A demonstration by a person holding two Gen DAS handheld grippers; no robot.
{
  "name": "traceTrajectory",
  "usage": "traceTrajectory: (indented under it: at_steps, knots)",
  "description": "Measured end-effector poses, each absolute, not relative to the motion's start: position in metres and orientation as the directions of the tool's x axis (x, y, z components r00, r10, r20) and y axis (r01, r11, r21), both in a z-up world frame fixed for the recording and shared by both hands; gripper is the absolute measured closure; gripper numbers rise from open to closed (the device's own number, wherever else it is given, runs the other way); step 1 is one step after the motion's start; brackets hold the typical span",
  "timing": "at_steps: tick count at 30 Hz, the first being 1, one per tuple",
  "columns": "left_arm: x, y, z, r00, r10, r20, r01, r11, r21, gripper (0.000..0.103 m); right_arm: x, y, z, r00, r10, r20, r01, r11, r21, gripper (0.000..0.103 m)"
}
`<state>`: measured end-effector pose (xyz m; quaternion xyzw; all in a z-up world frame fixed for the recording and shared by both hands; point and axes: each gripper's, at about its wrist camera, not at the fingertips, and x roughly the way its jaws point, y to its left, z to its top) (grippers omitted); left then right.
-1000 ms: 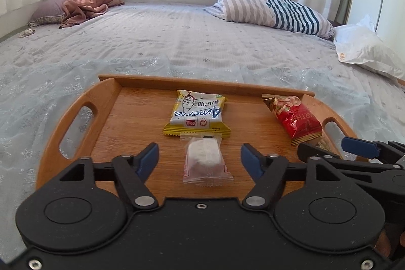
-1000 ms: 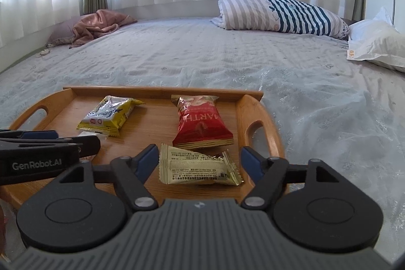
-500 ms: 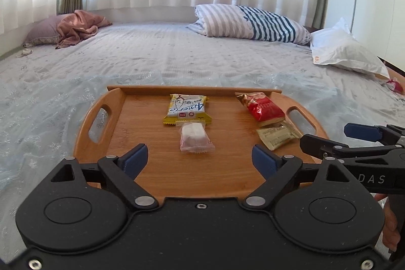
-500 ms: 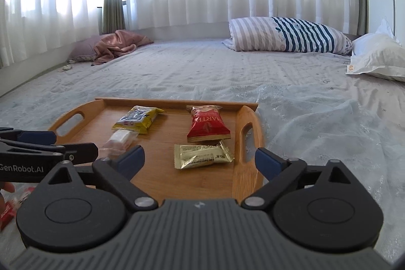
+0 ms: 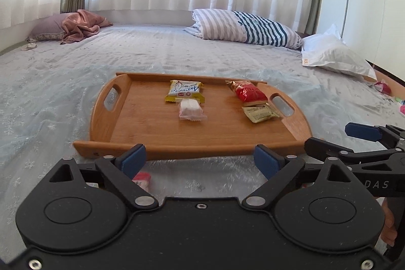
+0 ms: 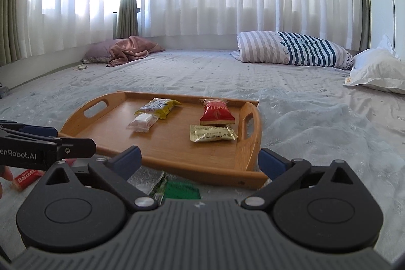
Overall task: Organize snacks
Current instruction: 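Withdraw both tools from the tray toward the remaining snacks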
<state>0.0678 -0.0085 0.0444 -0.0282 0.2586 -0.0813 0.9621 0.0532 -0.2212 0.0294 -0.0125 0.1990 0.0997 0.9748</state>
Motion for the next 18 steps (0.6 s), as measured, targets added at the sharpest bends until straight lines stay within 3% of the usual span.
traceTrajectory:
  at_steps: [18]
  knots:
    - [0.015,0.019,0.023,0.873,-0.091,-0.479,0.085,0.996,-0.033,0.009,-0.003,-0.208,0.004,0.911,0.16,-0.381,-0.203,0.976,-0.074,0.0]
